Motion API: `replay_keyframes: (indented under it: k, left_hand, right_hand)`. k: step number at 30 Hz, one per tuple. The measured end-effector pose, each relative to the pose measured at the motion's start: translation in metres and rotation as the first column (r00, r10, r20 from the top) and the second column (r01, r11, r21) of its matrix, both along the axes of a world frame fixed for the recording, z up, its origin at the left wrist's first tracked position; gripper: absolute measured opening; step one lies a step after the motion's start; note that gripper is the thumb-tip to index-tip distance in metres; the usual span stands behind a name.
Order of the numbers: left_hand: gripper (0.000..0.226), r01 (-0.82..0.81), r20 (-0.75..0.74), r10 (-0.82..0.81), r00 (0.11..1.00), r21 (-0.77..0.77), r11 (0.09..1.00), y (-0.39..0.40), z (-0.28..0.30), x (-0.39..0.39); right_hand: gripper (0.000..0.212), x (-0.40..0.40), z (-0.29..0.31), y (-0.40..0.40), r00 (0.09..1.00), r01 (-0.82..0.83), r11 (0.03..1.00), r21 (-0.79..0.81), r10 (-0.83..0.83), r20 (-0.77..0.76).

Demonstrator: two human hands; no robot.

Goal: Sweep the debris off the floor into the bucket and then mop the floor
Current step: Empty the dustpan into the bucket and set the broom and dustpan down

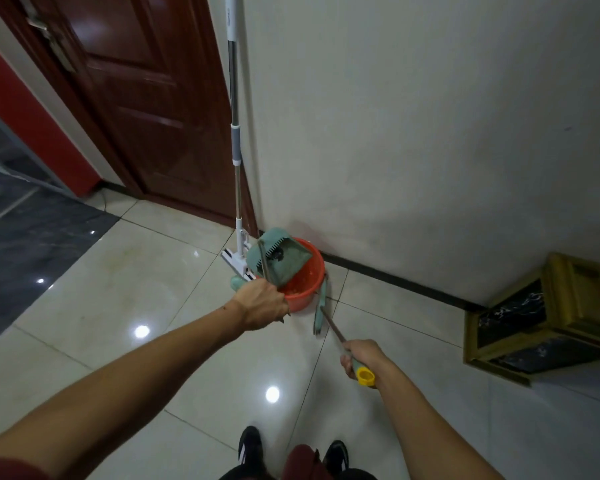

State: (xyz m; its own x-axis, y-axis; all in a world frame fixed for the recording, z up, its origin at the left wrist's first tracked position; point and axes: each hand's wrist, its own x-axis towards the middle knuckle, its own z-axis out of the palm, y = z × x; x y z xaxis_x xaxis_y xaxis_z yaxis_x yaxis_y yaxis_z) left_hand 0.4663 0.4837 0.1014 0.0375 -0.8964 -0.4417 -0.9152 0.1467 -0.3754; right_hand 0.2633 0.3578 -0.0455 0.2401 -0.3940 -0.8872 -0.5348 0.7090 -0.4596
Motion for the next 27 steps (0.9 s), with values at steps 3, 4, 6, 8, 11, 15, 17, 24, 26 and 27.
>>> replay_keyframes:
  k: [3, 4, 6, 8, 11, 15, 17, 24, 26, 27]
  left_hand:
    - [0.018, 0.002, 0.051, -0.001, 0.999, -0.016, 1.000, -0.012, 0.004, 0.002]
    - [0.017, 0.000, 0.058, 0.002, 0.998, -0.026, 1.000, -0.015, 0.005, 0.002]
    - [0.016, -0.018, 0.057, 0.019, 0.998, -0.033, 0.999, -0.019, 0.004, 0.000]
    - [0.016, -0.023, 0.056, 0.026, 0.998, -0.045, 0.999, -0.023, 0.001, -0.004]
    - [0.017, 0.022, 0.015, -0.022, 1.000, -0.022, 1.000, -0.022, -0.009, -0.016]
    - [0.019, 0.027, 0.025, -0.028, 0.999, 0.024, 0.999, -0.012, -0.021, -0.029]
    - [0.017, -0.009, 0.010, 0.009, 1.000, 0.016, 1.000, -0.014, -0.020, -0.032]
    - [0.022, -0.172, -0.021, 0.171, 0.985, -0.126, 0.977, -0.028, 0.011, -0.026]
    - [0.021, -0.226, -0.038, 0.223, 0.974, -0.181, 0.957, -0.035, 0.022, -0.030]
    - [0.019, -0.254, -0.051, 0.249, 0.967, -0.214, 0.943, -0.039, 0.029, -0.031]
  right_hand:
    - [0.012, -0.005, 0.003, -0.007, 1.000, -0.007, 1.000, -0.001, 0.007, 0.017]
    - [0.012, -0.007, 0.003, -0.008, 1.000, -0.010, 1.000, -0.001, 0.010, 0.019]
    - [0.012, -0.009, 0.003, -0.011, 1.000, -0.017, 1.000, 0.007, 0.016, 0.026]
    - [0.011, -0.010, 0.003, -0.013, 0.999, -0.028, 1.000, 0.007, 0.028, 0.028]
    - [0.010, -0.013, 0.005, -0.016, 0.999, -0.048, 0.999, -0.014, 0.048, 0.018]
    - [0.012, -0.018, 0.008, -0.019, 0.998, -0.051, 0.999, -0.011, 0.052, 0.027]
    - [0.011, -0.022, 0.011, -0.021, 0.999, -0.035, 0.999, 0.002, 0.035, 0.039]
    - [0.010, -0.037, 0.016, -0.031, 0.998, 0.000, 1.000, 0.010, 0.000, 0.056]
    - [0.011, -0.040, 0.018, -0.035, 0.998, 0.008, 1.000, -0.004, -0.007, 0.059]
    - [0.010, -0.041, 0.020, -0.037, 0.998, 0.014, 1.000, -0.012, -0.013, 0.062]
